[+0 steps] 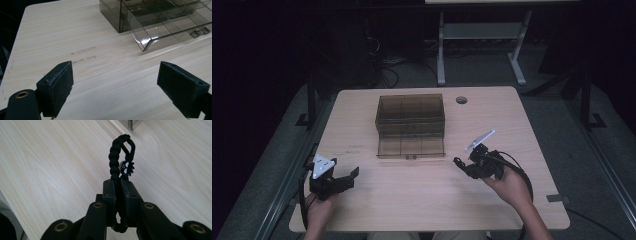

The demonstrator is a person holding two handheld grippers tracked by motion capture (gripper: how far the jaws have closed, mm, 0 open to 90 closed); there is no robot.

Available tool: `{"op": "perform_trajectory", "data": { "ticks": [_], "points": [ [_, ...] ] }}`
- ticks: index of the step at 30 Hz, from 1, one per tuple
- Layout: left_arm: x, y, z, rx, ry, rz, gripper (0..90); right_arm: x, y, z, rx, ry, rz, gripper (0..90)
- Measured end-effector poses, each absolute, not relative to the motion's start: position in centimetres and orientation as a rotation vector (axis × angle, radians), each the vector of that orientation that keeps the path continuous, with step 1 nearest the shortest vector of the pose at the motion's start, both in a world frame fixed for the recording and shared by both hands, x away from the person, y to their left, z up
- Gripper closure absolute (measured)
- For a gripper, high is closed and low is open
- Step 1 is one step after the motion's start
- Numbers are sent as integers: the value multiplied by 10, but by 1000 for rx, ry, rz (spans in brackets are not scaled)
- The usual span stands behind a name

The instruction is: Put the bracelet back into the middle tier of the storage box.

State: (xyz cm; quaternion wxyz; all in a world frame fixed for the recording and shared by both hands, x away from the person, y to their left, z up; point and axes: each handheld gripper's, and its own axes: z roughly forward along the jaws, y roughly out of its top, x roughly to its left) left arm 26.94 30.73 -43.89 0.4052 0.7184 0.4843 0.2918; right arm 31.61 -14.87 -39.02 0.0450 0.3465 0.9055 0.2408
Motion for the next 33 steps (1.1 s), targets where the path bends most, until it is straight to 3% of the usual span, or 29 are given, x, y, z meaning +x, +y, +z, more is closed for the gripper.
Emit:
{"op": "perform_trajectory", "data": {
  "ticks": [33],
  "points": [
    [270,307,-439,1811,1227,730,131,350,-107,-363,967,2790,758,817]
  ]
}}
